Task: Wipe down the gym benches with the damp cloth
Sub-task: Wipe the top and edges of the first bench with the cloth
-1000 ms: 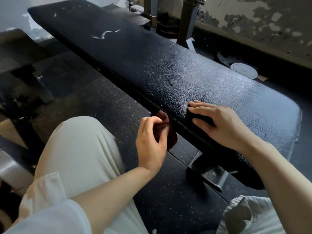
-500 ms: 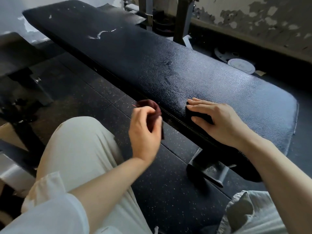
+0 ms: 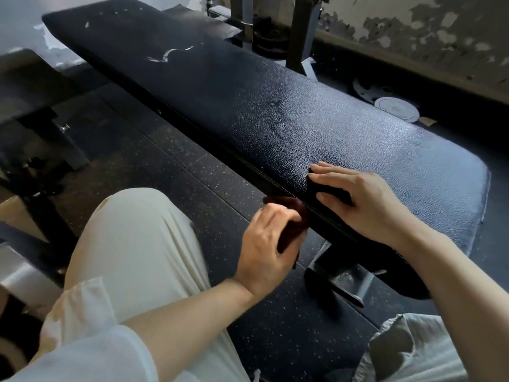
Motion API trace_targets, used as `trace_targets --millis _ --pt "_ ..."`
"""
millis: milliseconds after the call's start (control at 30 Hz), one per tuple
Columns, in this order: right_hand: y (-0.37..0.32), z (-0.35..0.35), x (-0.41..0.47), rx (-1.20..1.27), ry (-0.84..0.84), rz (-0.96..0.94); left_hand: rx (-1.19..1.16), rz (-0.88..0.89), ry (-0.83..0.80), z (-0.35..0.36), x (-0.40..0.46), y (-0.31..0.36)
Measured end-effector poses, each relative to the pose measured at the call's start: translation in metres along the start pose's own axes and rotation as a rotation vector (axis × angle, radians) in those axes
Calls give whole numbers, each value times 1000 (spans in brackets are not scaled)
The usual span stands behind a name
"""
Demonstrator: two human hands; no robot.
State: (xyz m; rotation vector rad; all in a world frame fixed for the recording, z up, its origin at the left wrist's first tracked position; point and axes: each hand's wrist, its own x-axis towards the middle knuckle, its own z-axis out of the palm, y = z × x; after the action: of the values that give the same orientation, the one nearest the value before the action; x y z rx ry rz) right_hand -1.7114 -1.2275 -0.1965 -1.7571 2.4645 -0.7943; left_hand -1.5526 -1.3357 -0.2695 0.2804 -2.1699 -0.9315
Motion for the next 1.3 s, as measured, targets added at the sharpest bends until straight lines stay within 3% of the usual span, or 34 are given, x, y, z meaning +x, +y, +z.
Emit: trace_targets --millis 167,367,533,600,700,767,967,1033,1200,1300 --pt "1 -1 -1 -2 1 3 47 -261 251 -4 19 -13" --pt "1 1 -2 0 -6 6 66 -15 55 0 9 -9" --pt "3 0 -4 -14 -18 -1 101 -412 377 -11 36 -32" --pt "3 1 -3 -11 -12 -5 96 -341 328 -11 32 -28" --pt "3 1 -3 -3 -10 -5 5 -81 71 -2 11 -3" --pt "2 0 -2 5 -18 3 -24 -37 -13 0 5 4" --pt "2 0 -4 -15 -18 5 16 -424 354 -12 34 -15" --pt "1 -1 -5 -29 -15 8 -65 -469 327 -12 30 -9" --pt "2 -1 -4 -17 -7 0 -47 -308 137 -4 8 1" --pt "1 -2 -3 1 -13 8 -32 -339 221 -9 21 -8"
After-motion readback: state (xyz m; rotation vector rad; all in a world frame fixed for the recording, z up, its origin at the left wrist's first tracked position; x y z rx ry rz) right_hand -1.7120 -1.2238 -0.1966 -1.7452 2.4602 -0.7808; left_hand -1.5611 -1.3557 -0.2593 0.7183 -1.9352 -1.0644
